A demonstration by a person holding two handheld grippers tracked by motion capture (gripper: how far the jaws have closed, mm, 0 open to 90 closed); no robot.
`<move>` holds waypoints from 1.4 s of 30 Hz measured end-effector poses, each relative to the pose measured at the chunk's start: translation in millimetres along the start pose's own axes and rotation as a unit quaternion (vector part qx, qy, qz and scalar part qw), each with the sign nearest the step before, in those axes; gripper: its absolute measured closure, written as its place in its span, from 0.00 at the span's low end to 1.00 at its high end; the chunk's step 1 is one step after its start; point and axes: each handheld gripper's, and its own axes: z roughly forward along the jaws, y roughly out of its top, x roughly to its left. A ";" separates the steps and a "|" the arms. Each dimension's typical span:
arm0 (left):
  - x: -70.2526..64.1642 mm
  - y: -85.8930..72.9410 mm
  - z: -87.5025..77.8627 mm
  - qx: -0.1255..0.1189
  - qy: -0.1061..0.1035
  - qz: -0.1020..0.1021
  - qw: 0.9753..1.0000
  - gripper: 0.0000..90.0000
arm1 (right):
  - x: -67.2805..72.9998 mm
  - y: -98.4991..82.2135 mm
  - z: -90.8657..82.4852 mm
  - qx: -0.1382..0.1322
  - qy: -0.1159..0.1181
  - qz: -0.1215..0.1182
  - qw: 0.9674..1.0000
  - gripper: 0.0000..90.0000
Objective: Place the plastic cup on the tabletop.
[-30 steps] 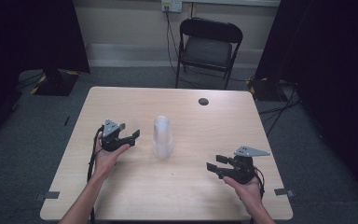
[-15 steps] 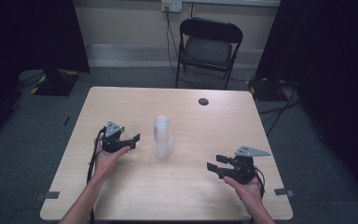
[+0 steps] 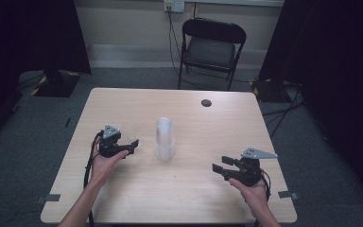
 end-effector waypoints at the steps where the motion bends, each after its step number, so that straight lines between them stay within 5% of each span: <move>1: -0.5 -0.6 -1.7 0.000 0.000 -0.002 1.000 0.18 | -0.1 0.0 -0.6 -0.001 -0.001 0.002 1.000 0.43; 9: -9.0 2.5 -19.6 0.009 -0.002 0.023 1.000 0.18 | -4.0 -0.9 -3.3 -0.002 -0.010 0.002 1.000 0.43; 18: -11.5 0.2 -42.0 0.021 -0.010 -0.004 1.000 0.18 | -6.0 -1.9 -2.8 -0.002 -0.018 0.001 1.000 0.43; 25: -30.5 0.1 -61.8 0.027 -0.011 0.034 0.999 0.18 | -10.0 -3.7 -4.6 -0.004 -0.025 0.004 1.000 0.42; 36: -55.3 -18.9 -81.9 0.038 -0.051 0.046 0.997 0.18 | -12.4 -6.0 -4.4 0.000 -0.033 0.002 0.999 0.42; 42: -59.4 -33.3 -88.5 0.043 -0.055 0.058 0.996 0.18 | -13.1 -6.9 -4.6 -0.001 -0.036 0.000 0.999 0.42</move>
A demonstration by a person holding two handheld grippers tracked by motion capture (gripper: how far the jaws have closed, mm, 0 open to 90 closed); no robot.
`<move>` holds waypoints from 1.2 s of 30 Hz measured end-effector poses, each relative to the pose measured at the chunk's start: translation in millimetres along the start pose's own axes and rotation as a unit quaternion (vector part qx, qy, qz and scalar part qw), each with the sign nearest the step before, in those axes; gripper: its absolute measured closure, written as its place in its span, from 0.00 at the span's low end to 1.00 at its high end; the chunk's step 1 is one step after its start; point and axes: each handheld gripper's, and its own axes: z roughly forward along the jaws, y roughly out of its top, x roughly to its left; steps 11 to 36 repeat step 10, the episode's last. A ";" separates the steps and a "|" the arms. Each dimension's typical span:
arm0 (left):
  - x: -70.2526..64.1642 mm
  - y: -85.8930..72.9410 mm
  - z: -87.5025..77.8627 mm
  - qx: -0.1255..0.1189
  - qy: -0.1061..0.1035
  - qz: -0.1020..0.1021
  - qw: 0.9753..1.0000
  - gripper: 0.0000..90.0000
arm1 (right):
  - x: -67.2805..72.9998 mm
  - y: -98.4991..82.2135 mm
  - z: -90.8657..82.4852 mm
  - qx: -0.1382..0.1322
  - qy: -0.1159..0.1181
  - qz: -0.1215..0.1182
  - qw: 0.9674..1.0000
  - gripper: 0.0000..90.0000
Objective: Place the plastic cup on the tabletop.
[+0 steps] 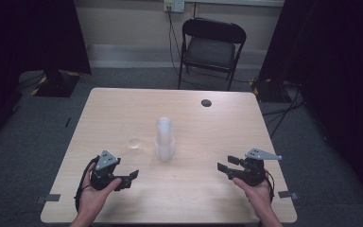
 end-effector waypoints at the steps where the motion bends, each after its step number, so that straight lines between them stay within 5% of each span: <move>1: -0.7 -3.0 0.7 0.003 0.001 0.002 1.000 0.18 | 0.1 -0.2 0.0 0.000 -0.001 -0.001 1.000 0.42; 9: -4.2 -12.1 7.5 0.022 -0.010 0.024 0.999 0.18 | -0.9 -4.8 4.7 0.013 -0.014 -0.011 1.000 0.38; 36: -4.0 -13.0 9.0 0.024 -0.014 0.022 0.999 0.18 | -1.9 -5.5 6.0 0.013 -0.018 -0.014 1.000 0.36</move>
